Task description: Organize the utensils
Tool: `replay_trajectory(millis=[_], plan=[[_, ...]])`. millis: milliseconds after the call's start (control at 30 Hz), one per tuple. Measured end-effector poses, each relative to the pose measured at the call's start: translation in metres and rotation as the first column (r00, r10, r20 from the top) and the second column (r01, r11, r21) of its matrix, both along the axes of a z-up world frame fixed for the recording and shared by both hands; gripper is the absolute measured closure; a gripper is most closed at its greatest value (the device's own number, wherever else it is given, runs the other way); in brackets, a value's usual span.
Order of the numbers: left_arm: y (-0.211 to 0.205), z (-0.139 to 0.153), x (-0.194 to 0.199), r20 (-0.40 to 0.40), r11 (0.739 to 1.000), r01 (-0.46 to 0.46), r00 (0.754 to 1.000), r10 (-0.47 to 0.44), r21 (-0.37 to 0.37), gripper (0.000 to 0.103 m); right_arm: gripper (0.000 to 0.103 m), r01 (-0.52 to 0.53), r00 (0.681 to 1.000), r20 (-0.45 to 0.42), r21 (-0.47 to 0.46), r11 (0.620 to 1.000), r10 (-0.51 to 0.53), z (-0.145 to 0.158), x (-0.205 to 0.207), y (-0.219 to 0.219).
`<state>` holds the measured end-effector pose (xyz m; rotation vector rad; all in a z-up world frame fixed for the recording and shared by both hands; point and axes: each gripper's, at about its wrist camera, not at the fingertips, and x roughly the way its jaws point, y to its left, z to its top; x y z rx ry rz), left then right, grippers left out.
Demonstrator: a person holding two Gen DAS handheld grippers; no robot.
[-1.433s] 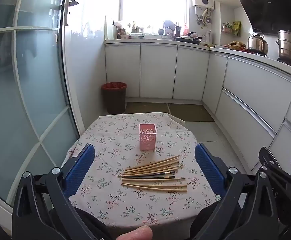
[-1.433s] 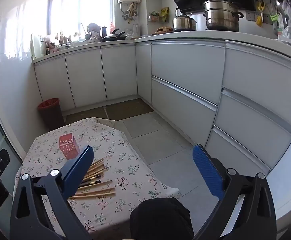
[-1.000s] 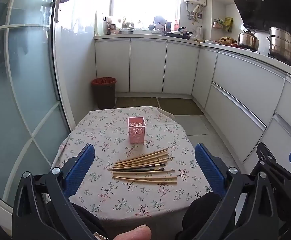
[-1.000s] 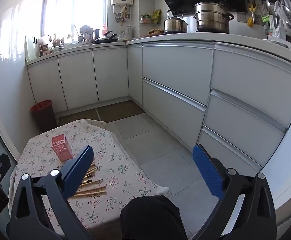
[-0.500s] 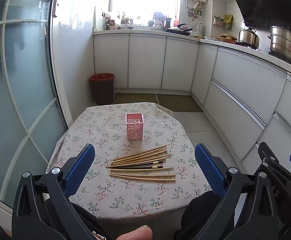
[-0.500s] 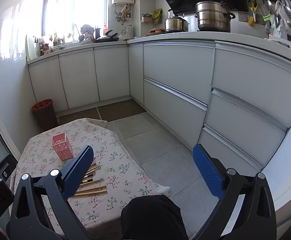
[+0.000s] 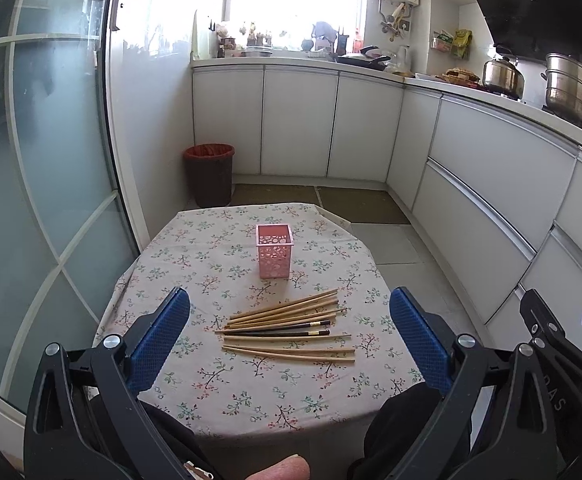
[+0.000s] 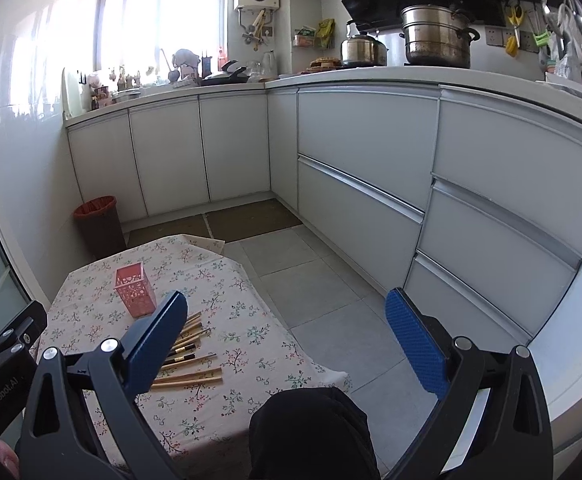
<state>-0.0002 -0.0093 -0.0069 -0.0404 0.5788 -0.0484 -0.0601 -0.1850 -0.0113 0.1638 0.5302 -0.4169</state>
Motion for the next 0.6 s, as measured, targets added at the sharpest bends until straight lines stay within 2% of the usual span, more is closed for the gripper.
replay_trajectory(millis=[600], plan=[[0.0025,-0.0012,0.0012,-0.003,1.0,-0.002,1.0,0.002,0.0,0.007,0.006,0.001,1.0,-0.017,0.014,1.0,0.0,-0.006,0.0031,-0.0004]])
